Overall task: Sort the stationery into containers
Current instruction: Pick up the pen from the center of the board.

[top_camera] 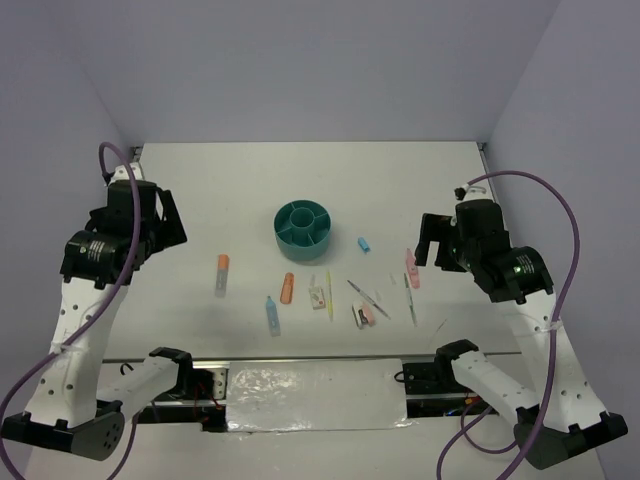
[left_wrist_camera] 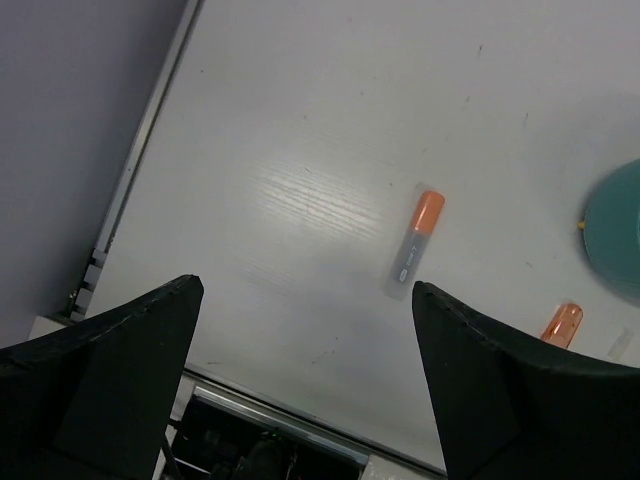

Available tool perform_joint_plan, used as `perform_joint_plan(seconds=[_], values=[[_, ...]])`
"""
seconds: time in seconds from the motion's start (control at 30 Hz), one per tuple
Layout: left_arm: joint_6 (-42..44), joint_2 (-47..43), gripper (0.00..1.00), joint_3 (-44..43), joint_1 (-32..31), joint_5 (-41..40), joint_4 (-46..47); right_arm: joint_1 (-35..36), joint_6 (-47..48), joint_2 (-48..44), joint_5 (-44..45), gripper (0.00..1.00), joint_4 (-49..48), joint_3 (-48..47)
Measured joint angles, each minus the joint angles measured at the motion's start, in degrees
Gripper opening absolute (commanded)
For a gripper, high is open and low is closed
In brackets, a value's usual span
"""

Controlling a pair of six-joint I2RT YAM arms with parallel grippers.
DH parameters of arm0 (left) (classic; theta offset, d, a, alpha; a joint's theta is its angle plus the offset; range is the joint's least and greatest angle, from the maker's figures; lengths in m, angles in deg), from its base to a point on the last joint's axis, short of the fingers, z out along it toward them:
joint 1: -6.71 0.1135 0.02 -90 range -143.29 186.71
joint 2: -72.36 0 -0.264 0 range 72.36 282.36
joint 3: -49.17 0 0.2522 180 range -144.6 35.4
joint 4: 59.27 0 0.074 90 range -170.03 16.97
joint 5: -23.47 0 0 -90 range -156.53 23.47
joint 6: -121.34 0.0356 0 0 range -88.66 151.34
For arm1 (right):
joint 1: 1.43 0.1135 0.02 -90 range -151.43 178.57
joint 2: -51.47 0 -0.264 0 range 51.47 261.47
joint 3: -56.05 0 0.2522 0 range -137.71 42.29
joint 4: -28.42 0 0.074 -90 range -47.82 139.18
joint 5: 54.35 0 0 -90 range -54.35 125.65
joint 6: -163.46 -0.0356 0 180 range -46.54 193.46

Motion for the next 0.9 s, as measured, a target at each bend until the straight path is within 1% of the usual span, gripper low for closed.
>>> perform_joint_plan(seconds=[0.2,0.3,0.37,0.4,0.43,0.53,0.6,0.77,0.83,0.87,0.9], values=[[-0.6,0.9,0.99,-4.2,0.0,-2.5,-0.9,0.0,-0.2,0.1,0.7,1.00,-0.5,0.6],[-1.3,1.0,0.99,-5.5,0.0,-2.5,-0.8,0.0,-0.9,1.2,0.6,0.99,-1.7,4.2],[-1.3,1.0,0.99,-5.5,0.0,-2.0,-0.6,0.0,-1.9,3.8,0.6,0.97,-2.2,7.1],[-1.3,1.2,1.00,-5.4,0.0,-1.6,-0.6,0.0,-2.3,5.5,0.5,0.89,-2.8,8.5],[-1.2,1.3,0.99,-5.3,0.0,-0.9,-0.4,0.0,-2.6,7.5,0.2,0.84,-3.6,10.3],[-0.6,1.3,0.99,-3.7,0.0,2.3,0.7,0.0,-3.8,14.4,-0.6,0.76,-6.5,15.4],[0.3,1.3,1.00,-1.5,0.0,5.1,1.7,0.0,-4.3,17.1,-0.9,0.69,-7.3,17.7],[1.6,1.6,0.99,3.6,0.0,10.9,2.6,0.0,-5.5,18.9,-1.6,0.61,-8.7,17.7],[1.9,1.6,0.99,4.4,0.0,12.6,2.8,0.0,-6.0,20.3,-2.5,0.58,-10.1,17.9],[2.0,1.6,0.99,4.5,0.0,13.4,3.0,0.0,-6.3,21.0,-2.8,0.54,-11.2,18.4],[2.1,1.6,0.99,4.6,-0.1,14.3,3.3,0.0,-6.6,21.7,-3.1,0.53,-11.8,18.9]])
